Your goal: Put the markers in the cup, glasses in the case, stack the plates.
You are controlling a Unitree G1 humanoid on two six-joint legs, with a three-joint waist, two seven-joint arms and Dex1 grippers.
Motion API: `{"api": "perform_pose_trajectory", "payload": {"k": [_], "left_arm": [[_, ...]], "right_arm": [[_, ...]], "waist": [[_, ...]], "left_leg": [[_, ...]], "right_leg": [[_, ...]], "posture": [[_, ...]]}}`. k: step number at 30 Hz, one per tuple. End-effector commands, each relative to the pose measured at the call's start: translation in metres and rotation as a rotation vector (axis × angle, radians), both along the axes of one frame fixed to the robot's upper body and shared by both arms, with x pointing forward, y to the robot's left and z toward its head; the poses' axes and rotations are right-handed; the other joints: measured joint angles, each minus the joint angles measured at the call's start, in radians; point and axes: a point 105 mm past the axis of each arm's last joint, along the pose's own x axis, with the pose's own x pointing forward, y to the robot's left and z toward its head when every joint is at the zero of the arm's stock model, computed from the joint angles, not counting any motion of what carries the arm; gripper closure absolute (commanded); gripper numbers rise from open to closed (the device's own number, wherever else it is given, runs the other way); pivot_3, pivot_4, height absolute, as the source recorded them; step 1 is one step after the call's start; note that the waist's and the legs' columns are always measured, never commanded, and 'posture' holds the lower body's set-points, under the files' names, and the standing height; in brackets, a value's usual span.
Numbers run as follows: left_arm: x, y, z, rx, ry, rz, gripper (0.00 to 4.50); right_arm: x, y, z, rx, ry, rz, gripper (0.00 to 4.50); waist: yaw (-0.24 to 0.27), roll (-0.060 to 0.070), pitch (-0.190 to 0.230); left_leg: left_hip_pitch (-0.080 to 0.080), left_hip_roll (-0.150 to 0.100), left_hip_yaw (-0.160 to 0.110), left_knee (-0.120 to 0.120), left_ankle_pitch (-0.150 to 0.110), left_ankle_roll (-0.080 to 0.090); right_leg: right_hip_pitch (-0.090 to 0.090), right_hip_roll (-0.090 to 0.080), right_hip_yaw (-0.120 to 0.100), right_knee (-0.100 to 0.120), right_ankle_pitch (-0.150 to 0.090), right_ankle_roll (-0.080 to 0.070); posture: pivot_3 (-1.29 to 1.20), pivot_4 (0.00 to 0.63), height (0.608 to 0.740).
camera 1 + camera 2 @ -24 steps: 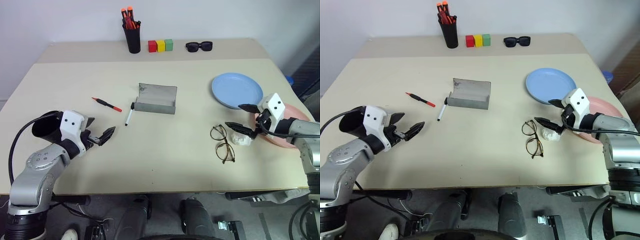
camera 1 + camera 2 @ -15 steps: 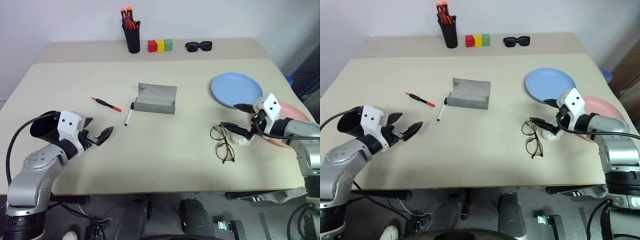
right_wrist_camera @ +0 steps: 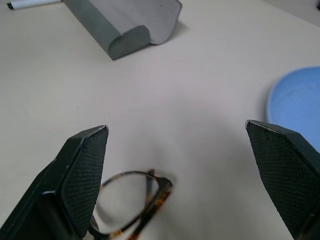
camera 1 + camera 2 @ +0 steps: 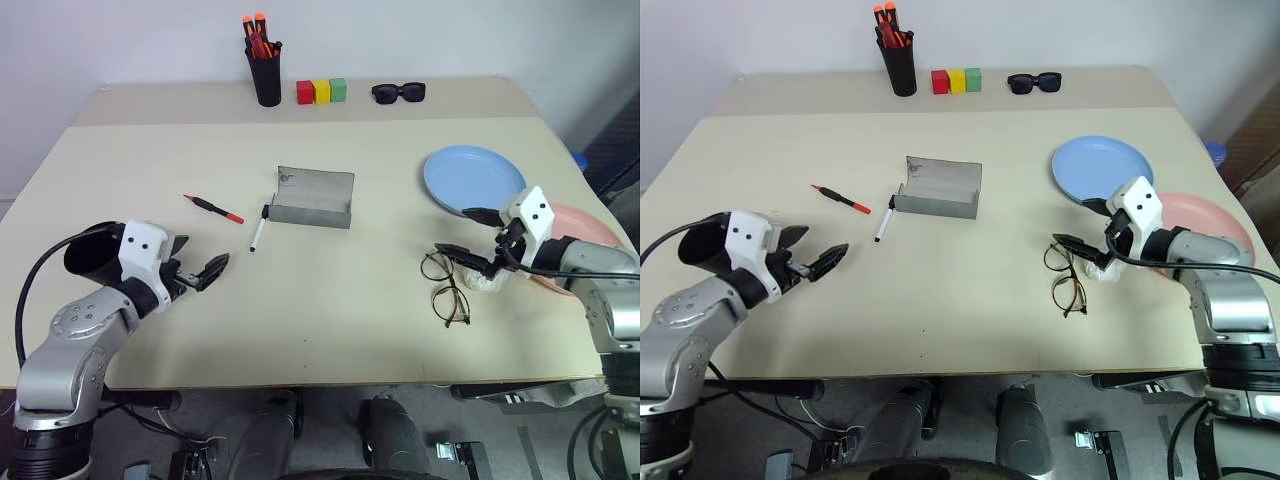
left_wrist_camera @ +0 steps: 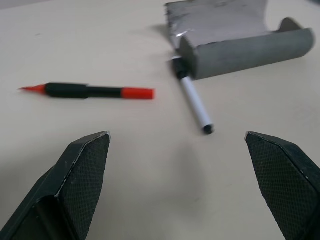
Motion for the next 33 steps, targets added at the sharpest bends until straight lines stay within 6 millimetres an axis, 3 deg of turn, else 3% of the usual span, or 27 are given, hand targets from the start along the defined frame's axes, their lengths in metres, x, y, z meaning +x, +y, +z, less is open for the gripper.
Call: {"api": "perform_pose_trajectory", "payload": {"k": [1,2,5,7,12,19,26,33], "left_arm": [[0.000,-0.012,0.012,-0.002,-0.043,-0.040,0.04],[-0.001,-0.010,0.011,-0.002,-0.041,-0.040,0.04],[0.011,-0.032,0.010,-0.016,-0.034,-0.044,0.04],[0.020,-0.036,0.010,-0.033,-0.024,-0.009,0.04],[0.055,-0.045,0.014,-0.046,0.068,0.186,0.04],[0.070,-0.055,0.007,-0.059,0.295,0.281,0.04],[0.074,-0.060,0.001,-0.028,0.426,0.303,0.04],[0.080,-0.065,-0.010,-0.003,0.543,0.315,0.04]], "right_arm": [[-0.003,0.011,0.010,0.008,-0.052,0.044,0.00],[-0.005,0.015,0.009,0.009,-0.053,0.047,0.00],[-0.007,0.026,0.005,0.036,-0.048,0.079,0.00],[-0.008,0.034,0.004,0.044,-0.049,0.098,0.00],[-0.015,0.084,0.016,0.099,-0.087,0.246,0.00],[-0.034,0.132,0.021,0.169,-0.090,0.378,0.00],[-0.046,0.153,0.018,0.222,-0.071,0.415,0.00],[-0.050,0.158,0.016,0.233,-0.061,0.422,0.00]], "waist": [[0.000,0.000,0.000],[0.000,0.000,0.000],[0.002,0.000,0.000],[0.003,-0.001,0.000],[-0.001,-0.002,0.000],[-0.001,-0.002,0.000],[-0.001,-0.002,0.000],[-0.001,-0.002,0.000]], "left_leg": [[0.000,0.000,0.000,0.000,0.000,0.000],[0.000,0.000,0.000,0.000,0.000,0.000],[0.000,0.000,0.000,-0.001,0.000,0.000],[0.000,0.000,0.000,-0.001,0.000,0.000],[0.000,0.000,-0.001,0.001,0.000,0.000],[0.000,-0.001,-0.001,0.001,0.000,0.000],[0.000,-0.001,-0.001,0.002,0.001,0.000],[0.000,-0.001,-0.001,0.003,0.001,-0.001]], "right_leg": [[0.000,0.000,0.000,0.000,0.000,0.000],[0.000,0.000,0.000,0.000,0.000,0.000],[-0.001,0.000,0.000,0.000,0.000,0.000],[0.000,0.000,0.000,0.000,0.001,0.001],[0.000,0.002,0.000,0.002,0.004,0.007],[0.000,0.002,0.000,0.001,0.006,0.011],[0.000,0.002,0.000,0.002,0.006,0.011],[0.000,0.002,0.000,0.002,0.006,0.011]], "posture": [[0.00,0.150,0.740],[0.00,0.150,0.740],[0.00,0.150,0.740],[0.00,0.150,0.740],[0.00,0.150,0.740],[0.00,0.150,0.740],[0.00,0.150,0.740],[0.00,0.150,0.740]]}}
